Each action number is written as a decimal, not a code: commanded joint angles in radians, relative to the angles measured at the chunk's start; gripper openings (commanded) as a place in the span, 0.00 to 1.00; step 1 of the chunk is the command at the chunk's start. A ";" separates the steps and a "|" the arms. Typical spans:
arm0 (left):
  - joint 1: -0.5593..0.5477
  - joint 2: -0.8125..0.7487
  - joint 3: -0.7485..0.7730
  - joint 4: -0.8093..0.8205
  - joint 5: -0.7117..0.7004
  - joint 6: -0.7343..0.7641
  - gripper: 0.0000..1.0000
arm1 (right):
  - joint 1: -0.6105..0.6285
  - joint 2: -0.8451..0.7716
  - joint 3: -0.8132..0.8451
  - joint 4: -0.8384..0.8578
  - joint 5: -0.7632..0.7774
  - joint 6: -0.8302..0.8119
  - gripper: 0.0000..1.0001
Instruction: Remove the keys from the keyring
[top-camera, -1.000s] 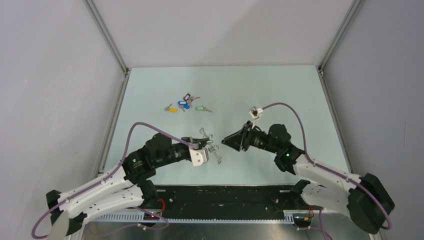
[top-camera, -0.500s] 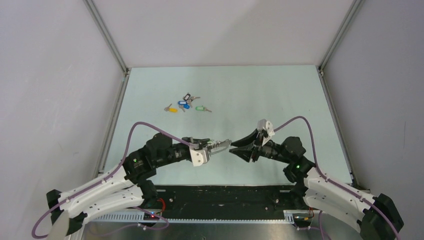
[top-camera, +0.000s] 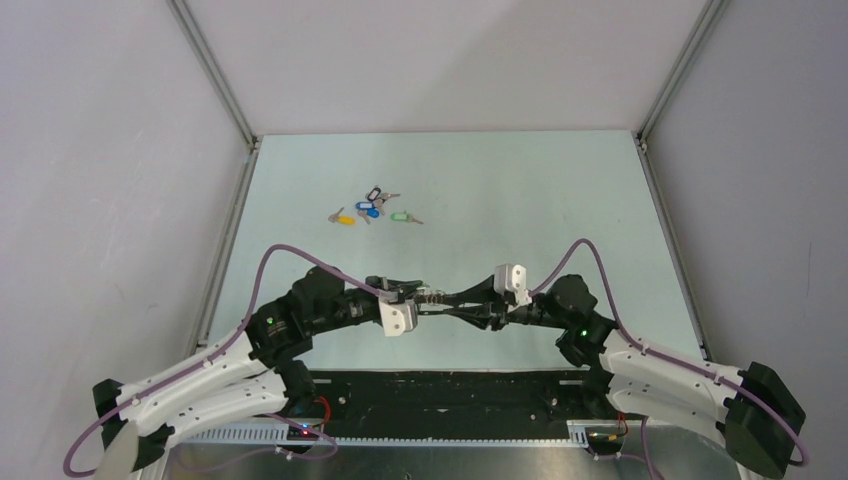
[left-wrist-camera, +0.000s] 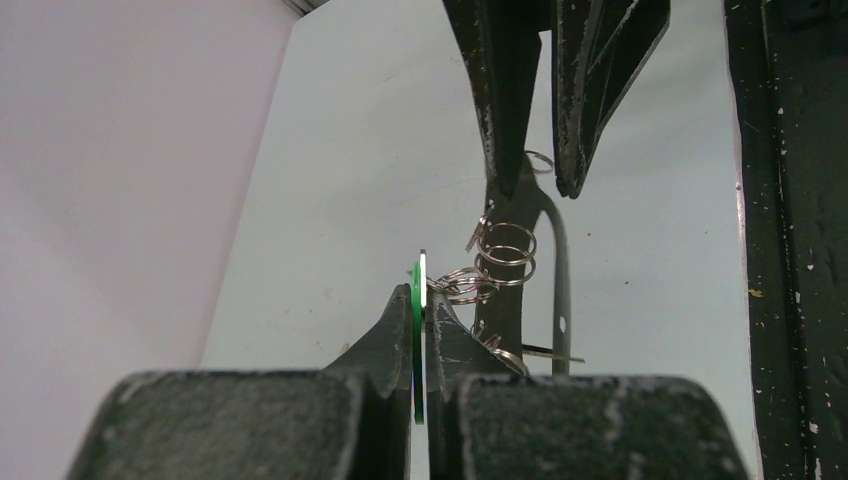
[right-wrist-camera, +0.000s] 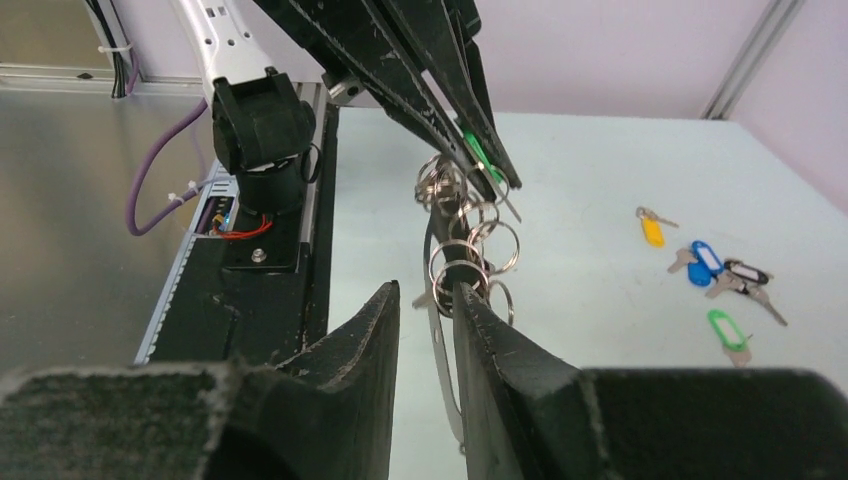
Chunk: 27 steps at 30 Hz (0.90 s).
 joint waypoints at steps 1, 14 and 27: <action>-0.004 -0.007 0.004 0.059 0.035 0.031 0.00 | 0.026 0.022 0.067 0.040 0.007 -0.079 0.31; -0.004 -0.005 0.003 0.060 0.056 0.031 0.00 | 0.058 0.137 0.133 0.069 0.049 -0.108 0.30; -0.005 -0.010 0.004 0.060 0.071 0.022 0.00 | 0.073 0.223 0.142 0.119 0.056 -0.094 0.29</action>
